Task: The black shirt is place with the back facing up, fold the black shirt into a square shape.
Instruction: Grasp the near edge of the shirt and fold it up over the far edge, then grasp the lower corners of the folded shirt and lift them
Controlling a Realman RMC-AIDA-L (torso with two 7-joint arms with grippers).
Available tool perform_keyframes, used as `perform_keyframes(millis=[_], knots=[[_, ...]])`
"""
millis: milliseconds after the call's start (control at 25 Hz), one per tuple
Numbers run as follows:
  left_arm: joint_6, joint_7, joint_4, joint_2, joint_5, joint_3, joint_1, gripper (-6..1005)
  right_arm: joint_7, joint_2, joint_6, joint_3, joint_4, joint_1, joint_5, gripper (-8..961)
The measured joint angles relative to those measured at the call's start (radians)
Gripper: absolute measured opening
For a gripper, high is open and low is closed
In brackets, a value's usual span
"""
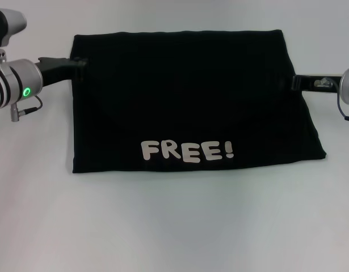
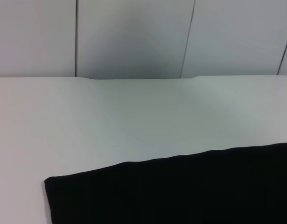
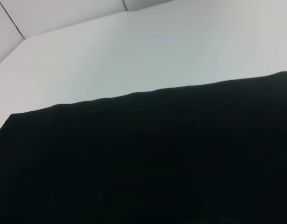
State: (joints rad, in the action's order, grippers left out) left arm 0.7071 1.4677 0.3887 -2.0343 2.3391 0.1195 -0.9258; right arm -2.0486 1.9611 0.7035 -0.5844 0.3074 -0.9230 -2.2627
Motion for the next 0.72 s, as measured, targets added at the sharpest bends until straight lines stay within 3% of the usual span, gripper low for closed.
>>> perform_keyframes(millis=[200,400,520,720], knots=[[-0.001,-0.04,-0.002,-0.008,-0.007,0.019,0.007,145,0.0,0.007,0.004,0.001,0.014,0.019,0.0,75],[-0.002,-0.039,0.013,-0.013,-0.008,0.03,0.009,256,0.001,0.024,0.004,0.006,0.08,0.046,0.005,302],[0.006,-0.018,0.054,-0.02,-0.008,0.036,0.015,323,0.014,0.044,0.022,0.005,0.157,0.074,0.042,547],[0.08,0.088,0.176,-0.043,-0.01,0.086,0.059,614,0.04,0.038,0.094,0.004,0.209,0.11,0.132,614]])
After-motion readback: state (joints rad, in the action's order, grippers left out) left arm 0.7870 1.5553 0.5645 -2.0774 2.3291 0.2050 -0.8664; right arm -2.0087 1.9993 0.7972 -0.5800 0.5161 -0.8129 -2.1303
